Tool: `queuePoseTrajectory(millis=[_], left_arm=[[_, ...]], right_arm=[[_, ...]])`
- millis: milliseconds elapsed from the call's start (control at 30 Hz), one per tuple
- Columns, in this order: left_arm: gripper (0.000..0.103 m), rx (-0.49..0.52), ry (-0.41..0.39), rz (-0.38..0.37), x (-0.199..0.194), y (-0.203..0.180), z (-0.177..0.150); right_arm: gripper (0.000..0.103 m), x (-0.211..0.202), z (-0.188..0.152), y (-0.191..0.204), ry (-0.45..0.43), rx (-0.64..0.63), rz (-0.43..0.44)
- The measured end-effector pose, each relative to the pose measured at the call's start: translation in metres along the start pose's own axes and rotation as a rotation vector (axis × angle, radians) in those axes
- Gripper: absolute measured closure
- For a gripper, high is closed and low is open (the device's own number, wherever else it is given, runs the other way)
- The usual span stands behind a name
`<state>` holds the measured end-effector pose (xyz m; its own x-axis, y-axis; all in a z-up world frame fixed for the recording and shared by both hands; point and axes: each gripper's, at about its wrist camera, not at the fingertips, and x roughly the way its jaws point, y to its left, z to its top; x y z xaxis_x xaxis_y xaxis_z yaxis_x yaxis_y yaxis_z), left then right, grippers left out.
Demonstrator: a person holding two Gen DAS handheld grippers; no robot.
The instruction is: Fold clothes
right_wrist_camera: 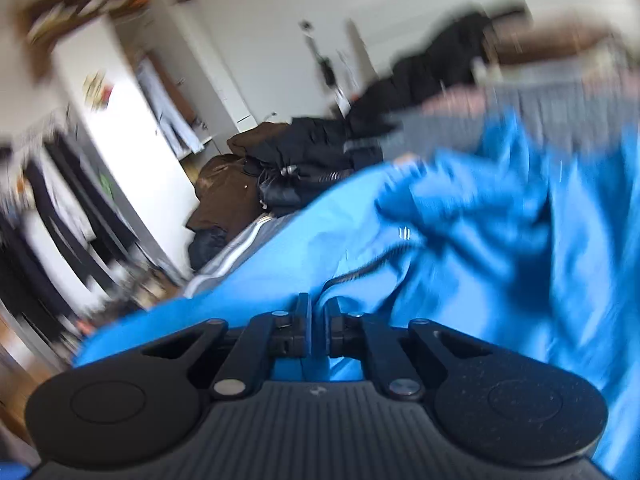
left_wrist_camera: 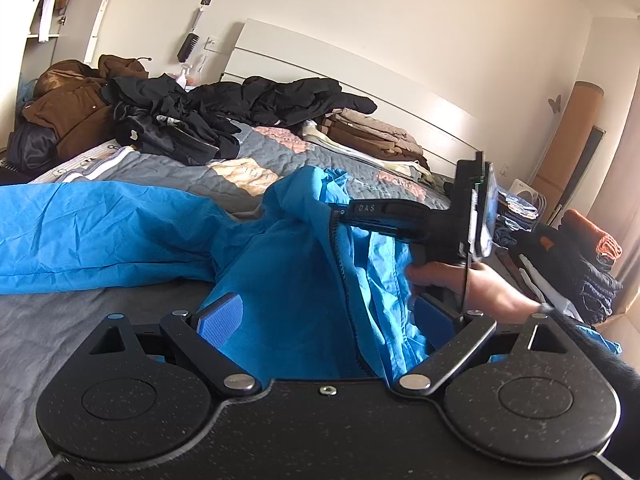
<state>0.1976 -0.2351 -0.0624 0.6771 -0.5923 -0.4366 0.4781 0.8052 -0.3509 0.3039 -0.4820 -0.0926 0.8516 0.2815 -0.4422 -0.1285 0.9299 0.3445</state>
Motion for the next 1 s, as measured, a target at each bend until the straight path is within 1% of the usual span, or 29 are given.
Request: queuePoseTrajectory(millis=[67,100,167,200,267,300,333,367,433,500,567,667,800,867,900,933,1000], left_arm=[[0.011,0.000,0.000,0.000,0.000,0.000,0.000],[0.011,-0.001,0.000,-0.001,0.000,0.000,0.000],[0.011,-0.002,-0.002,-0.003,0.000,-0.001,0.000],[0.011,-0.001,-0.003,-0.004,0.000,-0.001,0.000],[0.011,0.006,-0.004,-0.005,0.000,-0.002,-0.001],[0.011,0.008,-0.003,-0.003,0.000,-0.002,-0.001],[0.011,0.010,-0.002,-0.002,0.001,-0.002,-0.001],[0.011,0.012,0.000,-0.001,0.002,-0.002,-0.002],[0.011,0.013,0.003,0.002,0.003,-0.002,-0.002],[0.011,0.011,0.003,0.004,0.004,-0.001,-0.002],[0.011,0.009,0.003,0.003,0.004,-0.001,-0.002],[0.011,0.011,0.006,0.003,0.005,-0.002,-0.003],[0.011,0.019,0.013,0.001,0.007,-0.004,-0.004],[0.011,0.026,0.016,-0.001,0.008,-0.005,-0.005],[0.011,0.027,0.018,0.000,0.009,-0.005,-0.005],[0.011,0.026,0.020,0.003,0.009,-0.005,-0.005],[0.011,0.022,0.023,0.006,0.010,-0.004,-0.005]], right_arm=[[0.097,-0.004,0.001,0.005,0.052,-0.052,-0.013],[0.096,-0.001,0.001,0.005,0.082,-0.073,-0.035],[0.095,0.000,0.004,-0.002,0.105,-0.075,-0.070],[0.094,0.001,0.007,-0.010,0.103,-0.049,-0.077],[0.090,0.003,0.015,-0.035,0.074,0.087,-0.053],[0.081,0.006,0.018,-0.049,0.055,0.162,-0.038],[0.069,0.010,0.020,-0.061,0.035,0.233,-0.026],[0.064,0.016,0.019,-0.071,0.026,0.291,-0.009],[0.057,0.032,0.019,-0.084,0.028,0.361,0.008],[0.052,0.048,0.018,-0.090,0.033,0.393,-0.003],[0.051,0.064,0.016,-0.095,0.041,0.415,-0.024],[0.048,0.085,0.011,-0.102,0.050,0.461,-0.031],[0.047,0.109,0.006,-0.106,0.049,0.511,-0.032],[0.049,0.116,0.006,-0.103,0.039,0.516,-0.028],[0.061,0.118,0.006,-0.101,0.035,0.511,-0.027],[0.078,0.119,0.008,-0.098,0.032,0.498,-0.031],[0.087,0.119,0.013,-0.089,0.032,0.441,-0.052]])
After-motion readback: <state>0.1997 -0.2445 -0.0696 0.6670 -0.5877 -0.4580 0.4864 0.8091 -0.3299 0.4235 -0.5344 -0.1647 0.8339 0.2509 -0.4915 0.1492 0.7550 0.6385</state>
